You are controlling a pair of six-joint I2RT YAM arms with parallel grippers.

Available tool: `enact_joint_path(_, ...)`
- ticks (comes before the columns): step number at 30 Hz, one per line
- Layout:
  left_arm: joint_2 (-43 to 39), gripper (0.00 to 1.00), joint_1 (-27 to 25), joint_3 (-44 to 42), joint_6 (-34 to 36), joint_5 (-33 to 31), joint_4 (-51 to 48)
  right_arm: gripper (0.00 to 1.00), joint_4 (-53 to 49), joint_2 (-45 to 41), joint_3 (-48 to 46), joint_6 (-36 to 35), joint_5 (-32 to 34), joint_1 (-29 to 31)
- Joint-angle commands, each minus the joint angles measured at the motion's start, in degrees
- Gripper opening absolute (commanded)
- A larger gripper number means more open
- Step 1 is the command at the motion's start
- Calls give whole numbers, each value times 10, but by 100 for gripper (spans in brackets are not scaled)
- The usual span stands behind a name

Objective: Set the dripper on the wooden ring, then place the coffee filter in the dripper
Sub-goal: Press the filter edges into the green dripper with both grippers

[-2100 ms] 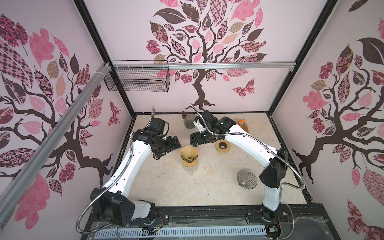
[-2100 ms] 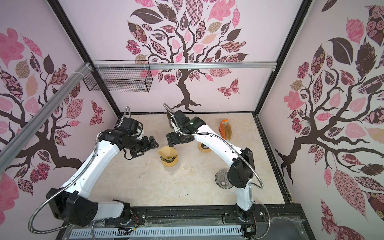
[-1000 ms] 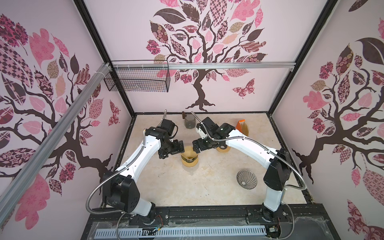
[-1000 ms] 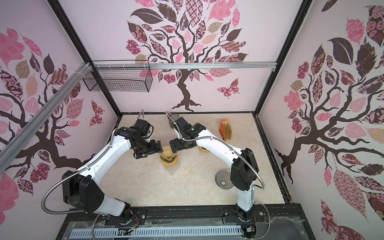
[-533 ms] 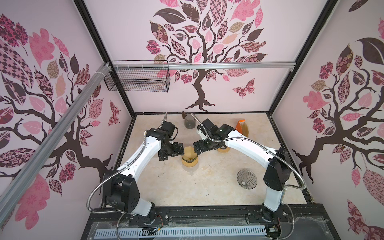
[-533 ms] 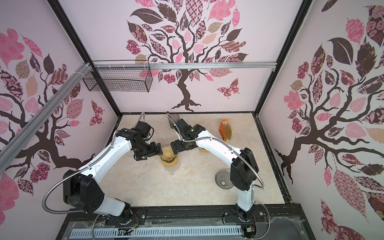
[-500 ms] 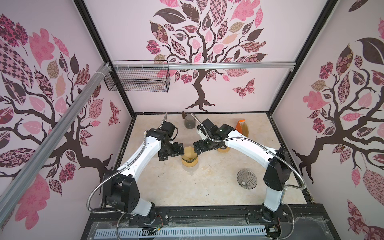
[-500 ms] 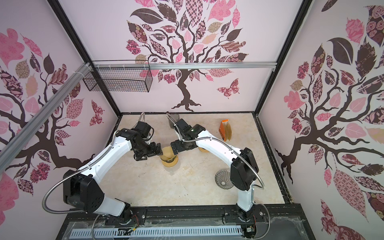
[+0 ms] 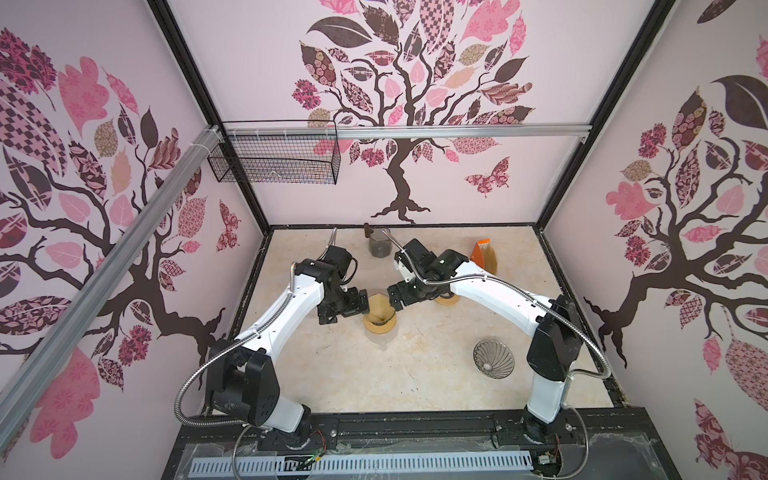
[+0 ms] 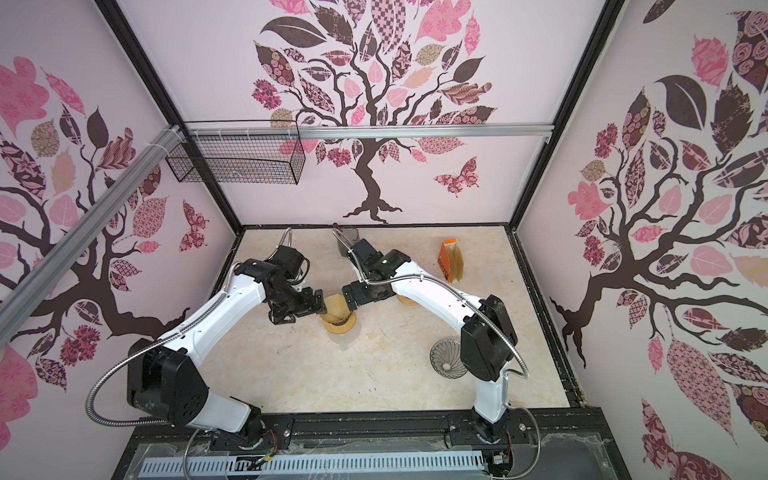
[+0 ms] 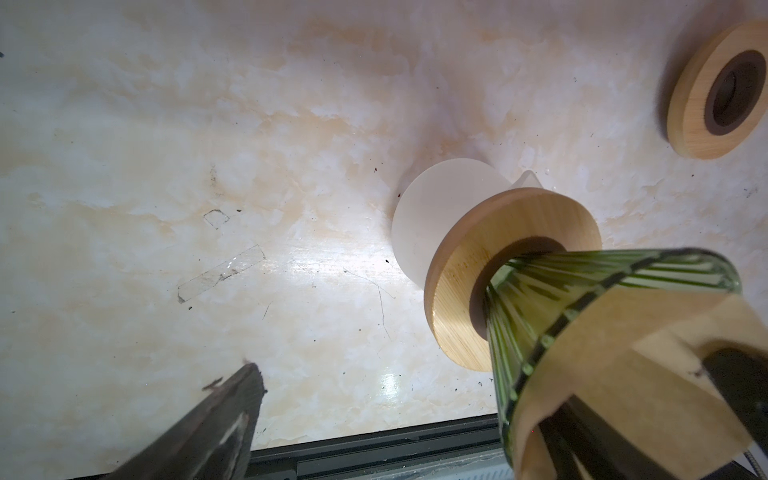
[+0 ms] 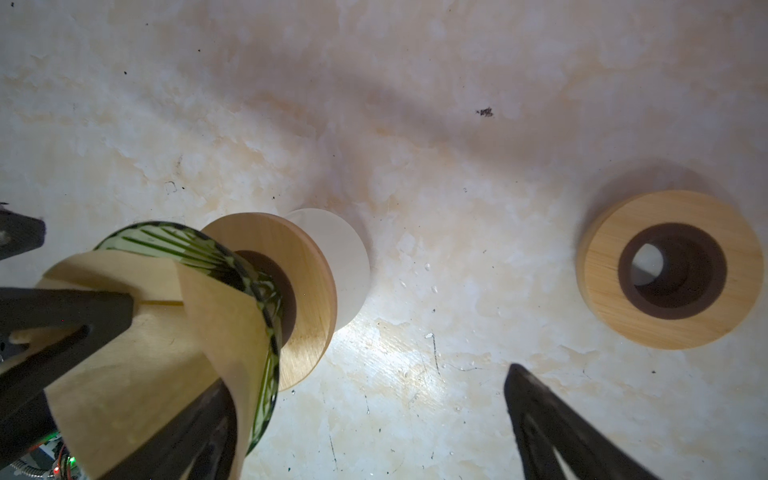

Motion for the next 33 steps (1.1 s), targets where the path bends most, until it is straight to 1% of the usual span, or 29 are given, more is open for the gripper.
enact_joint_path(1, 0, 98, -5, -14, -1, 3, 7, 99, -1, -7, -4, -8, 11, -2)
enact_joint_path(14, 0, 98, -6, -23, -6, -3, 16, 100, 4, -7, -16, -11, 14, -1)
enact_joint_path(33, 16, 98, -7, -28, -5, -9, 21, 100, 9, 10, -8, -11, 8, -2)
